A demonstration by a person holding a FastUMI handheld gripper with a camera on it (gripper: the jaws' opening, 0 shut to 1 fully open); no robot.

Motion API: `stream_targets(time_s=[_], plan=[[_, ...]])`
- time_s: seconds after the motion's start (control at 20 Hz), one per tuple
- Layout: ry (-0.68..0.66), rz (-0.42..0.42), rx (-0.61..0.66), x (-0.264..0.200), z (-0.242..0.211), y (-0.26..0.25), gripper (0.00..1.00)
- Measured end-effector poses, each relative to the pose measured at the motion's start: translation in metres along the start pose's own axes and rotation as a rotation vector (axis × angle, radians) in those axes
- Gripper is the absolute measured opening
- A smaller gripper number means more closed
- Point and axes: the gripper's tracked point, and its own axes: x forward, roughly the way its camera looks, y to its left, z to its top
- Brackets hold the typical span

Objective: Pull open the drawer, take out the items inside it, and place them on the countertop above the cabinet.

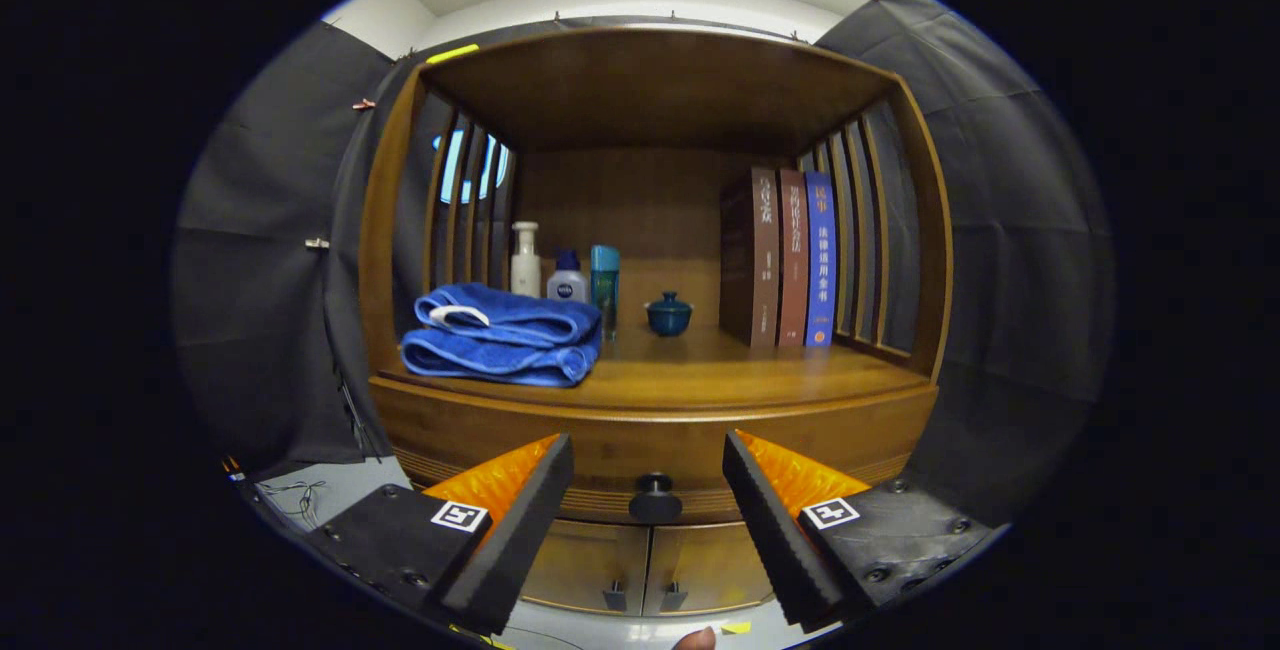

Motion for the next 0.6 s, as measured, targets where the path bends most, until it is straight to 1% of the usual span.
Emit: stream_targets(time_s=[0.15, 0.2, 0.3, 0.4, 0.45, 0.5, 0.6], plan=[[0.031, 0.002, -0.006, 0.022, -0.028, -0.001, 0.99], [0.053, -0.005, -0.006, 0.029, -0.039, -0.003, 0.97], [0.082, -0.009, 0.014, 0.04, -0.054, -0.004, 0.82], [0.1, -0.018, 0.029, 0.045, -0.062, -0.008, 0.7], [0.105, -0.018, 0.037, 0.047, -0.066, -0.008, 0.65], [0.114, -0.014, 0.036, 0.047, -0.07, -0.009, 0.61], [0.125, -0.005, 0.027, 0.049, -0.072, -0.006, 0.62]])
